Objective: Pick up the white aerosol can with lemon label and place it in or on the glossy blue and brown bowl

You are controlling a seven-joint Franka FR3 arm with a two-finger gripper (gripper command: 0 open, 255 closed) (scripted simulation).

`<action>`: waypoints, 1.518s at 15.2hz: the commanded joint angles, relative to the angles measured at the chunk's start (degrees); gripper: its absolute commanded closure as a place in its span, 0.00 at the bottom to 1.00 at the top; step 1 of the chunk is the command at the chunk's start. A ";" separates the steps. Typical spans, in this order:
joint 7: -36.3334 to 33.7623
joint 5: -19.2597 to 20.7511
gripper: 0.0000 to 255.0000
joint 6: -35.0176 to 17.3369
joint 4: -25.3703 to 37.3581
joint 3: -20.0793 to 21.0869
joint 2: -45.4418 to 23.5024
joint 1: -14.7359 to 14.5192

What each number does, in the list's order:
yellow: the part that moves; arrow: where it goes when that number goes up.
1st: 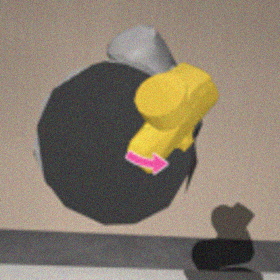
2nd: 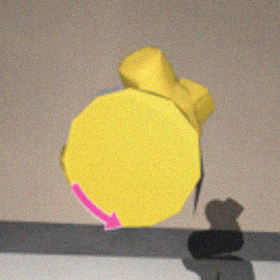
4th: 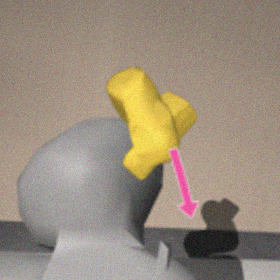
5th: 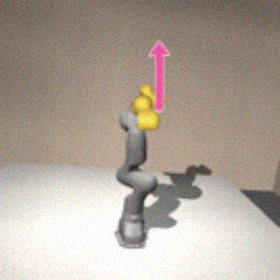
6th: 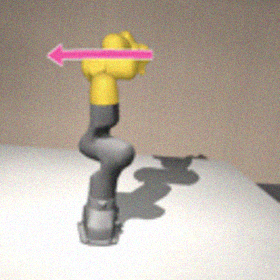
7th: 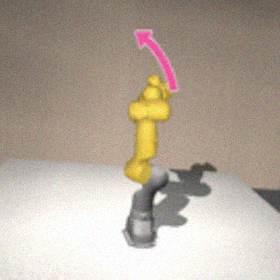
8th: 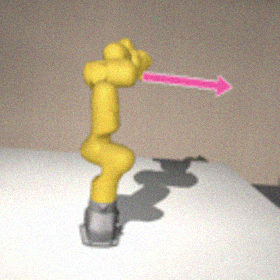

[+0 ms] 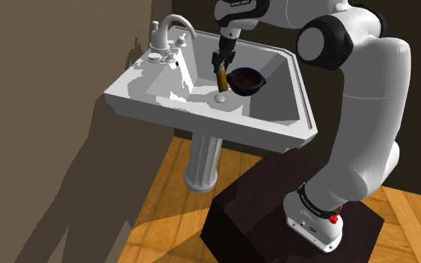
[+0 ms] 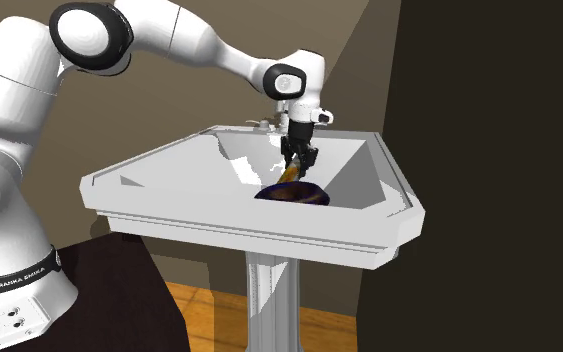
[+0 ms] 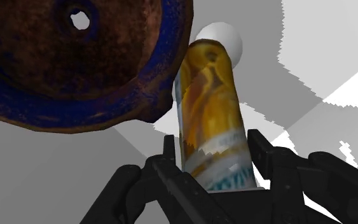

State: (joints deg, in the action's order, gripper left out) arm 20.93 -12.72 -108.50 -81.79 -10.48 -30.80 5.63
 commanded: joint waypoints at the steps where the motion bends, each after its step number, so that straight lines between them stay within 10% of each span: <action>1: -0.31 0.15 1.00 1.29 0.88 -0.04 0.45 -0.06; 16: -1.84 0.76 1.00 12.05 10.65 -0.29 1.58 0.49; 23: 5.62 1.36 1.00 7.69 -4.94 -4.81 11.80 2.02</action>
State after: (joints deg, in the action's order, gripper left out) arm 25.36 -19.96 -100.33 -84.30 -13.86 -20.74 7.44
